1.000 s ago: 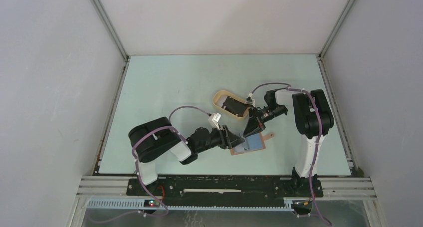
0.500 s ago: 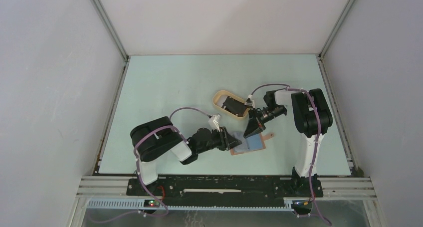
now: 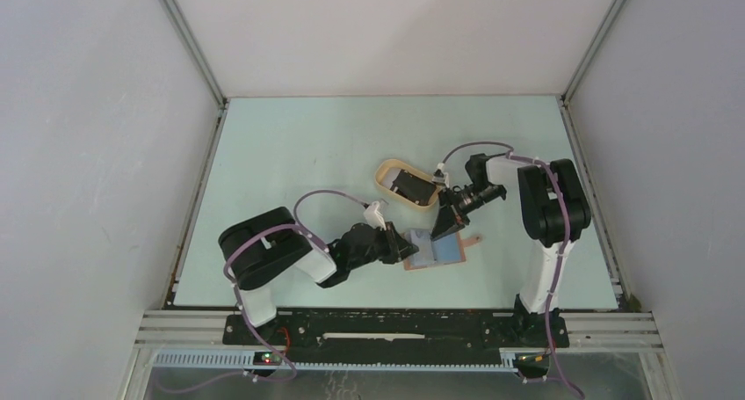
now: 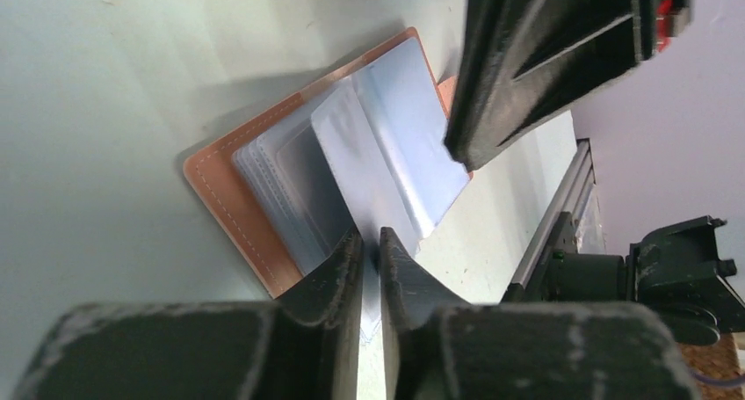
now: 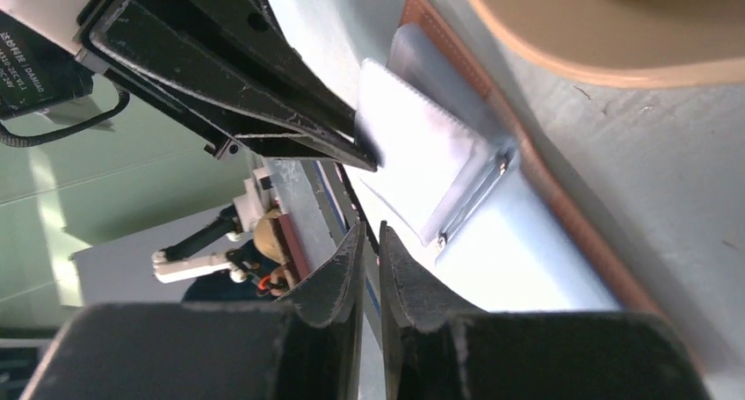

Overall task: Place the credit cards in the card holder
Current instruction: Turn over the card slot in the card holder, then close the card holder at the center of the board.

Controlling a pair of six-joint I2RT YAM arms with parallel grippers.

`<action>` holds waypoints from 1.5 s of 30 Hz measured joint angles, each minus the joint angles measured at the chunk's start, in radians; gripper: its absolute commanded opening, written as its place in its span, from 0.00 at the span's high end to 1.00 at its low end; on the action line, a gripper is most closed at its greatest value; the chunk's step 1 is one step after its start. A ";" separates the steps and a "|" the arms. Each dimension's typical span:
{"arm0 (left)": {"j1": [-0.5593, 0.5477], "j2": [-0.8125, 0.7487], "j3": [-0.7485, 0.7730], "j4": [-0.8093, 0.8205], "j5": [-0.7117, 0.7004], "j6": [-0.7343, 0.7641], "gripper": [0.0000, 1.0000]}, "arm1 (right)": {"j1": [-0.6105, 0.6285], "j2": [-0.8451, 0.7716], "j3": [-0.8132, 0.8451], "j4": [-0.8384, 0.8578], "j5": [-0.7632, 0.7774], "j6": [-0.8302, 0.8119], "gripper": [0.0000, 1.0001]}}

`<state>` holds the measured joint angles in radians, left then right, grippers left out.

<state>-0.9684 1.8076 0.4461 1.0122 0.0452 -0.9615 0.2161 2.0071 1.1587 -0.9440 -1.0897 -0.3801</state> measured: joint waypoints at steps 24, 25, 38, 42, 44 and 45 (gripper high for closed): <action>-0.007 -0.628 -0.058 -0.381 -0.172 0.399 0.45 | 0.064 -0.864 -0.053 0.252 0.201 -0.186 0.35; -0.007 -0.675 -0.058 -0.414 -0.180 0.439 0.41 | 0.063 -0.863 -0.050 0.255 0.192 -0.188 0.35; 0.007 -0.979 -0.051 -0.570 -0.302 0.644 0.00 | -0.124 -0.868 -0.071 0.274 0.157 -0.161 0.17; 0.015 -0.909 -0.085 -0.494 -0.274 0.553 0.00 | -0.190 -0.861 -0.126 0.245 0.138 -0.173 0.19; 0.016 -0.859 -0.118 -0.453 -0.254 0.497 0.00 | -0.185 -0.826 -0.132 0.216 0.138 -0.190 0.20; 0.016 -0.834 -0.135 -0.437 -0.246 0.468 0.00 | -0.176 -0.809 -0.135 0.204 0.146 -0.198 0.20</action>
<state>-0.9524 0.9733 0.3107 0.5751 -0.2012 -0.4938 0.0399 1.1984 1.0241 -0.7403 -0.9440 -0.5781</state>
